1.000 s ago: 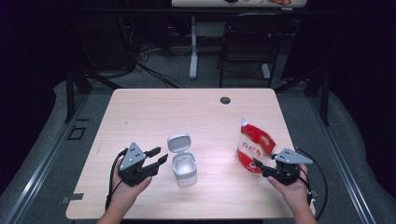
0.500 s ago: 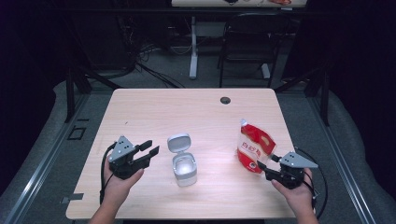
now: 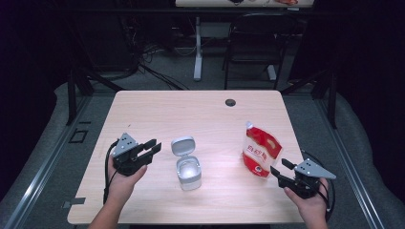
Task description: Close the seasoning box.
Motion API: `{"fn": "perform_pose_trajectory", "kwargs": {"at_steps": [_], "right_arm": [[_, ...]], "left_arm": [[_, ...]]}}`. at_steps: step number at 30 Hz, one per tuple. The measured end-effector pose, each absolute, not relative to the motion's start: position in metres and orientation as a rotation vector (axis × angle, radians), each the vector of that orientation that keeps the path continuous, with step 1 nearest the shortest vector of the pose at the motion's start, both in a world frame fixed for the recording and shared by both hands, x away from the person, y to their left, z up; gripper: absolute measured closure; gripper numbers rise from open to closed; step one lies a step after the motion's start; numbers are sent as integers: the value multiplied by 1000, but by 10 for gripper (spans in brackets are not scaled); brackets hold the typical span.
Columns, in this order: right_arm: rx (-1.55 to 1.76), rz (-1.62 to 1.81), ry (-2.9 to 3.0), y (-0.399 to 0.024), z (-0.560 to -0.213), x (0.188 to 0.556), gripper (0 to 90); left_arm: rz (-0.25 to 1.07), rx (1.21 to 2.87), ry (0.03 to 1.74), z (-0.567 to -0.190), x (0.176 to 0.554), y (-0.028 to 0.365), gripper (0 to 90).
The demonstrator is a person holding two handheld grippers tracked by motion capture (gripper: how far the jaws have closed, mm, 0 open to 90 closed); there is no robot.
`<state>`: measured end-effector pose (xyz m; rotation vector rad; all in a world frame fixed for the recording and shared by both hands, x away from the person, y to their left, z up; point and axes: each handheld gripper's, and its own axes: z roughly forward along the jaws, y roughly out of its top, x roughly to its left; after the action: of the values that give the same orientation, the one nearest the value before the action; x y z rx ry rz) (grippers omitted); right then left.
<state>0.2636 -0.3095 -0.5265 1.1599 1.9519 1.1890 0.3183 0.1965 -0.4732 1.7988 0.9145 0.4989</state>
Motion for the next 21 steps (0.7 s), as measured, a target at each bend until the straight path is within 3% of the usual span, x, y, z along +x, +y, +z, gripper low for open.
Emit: {"fn": "perform_pose_trajectory", "kwargs": {"at_steps": [10, 21], "right_arm": [[1192, 1168, 1941, -311, -530, 239, 456], [1177, 1194, 1965, -309, -534, 242, 455]], "left_arm": [[489, 1813, 916, -475, 328, 189, 808], [484, 1841, 881, -478, 328, 179, 861]]}}
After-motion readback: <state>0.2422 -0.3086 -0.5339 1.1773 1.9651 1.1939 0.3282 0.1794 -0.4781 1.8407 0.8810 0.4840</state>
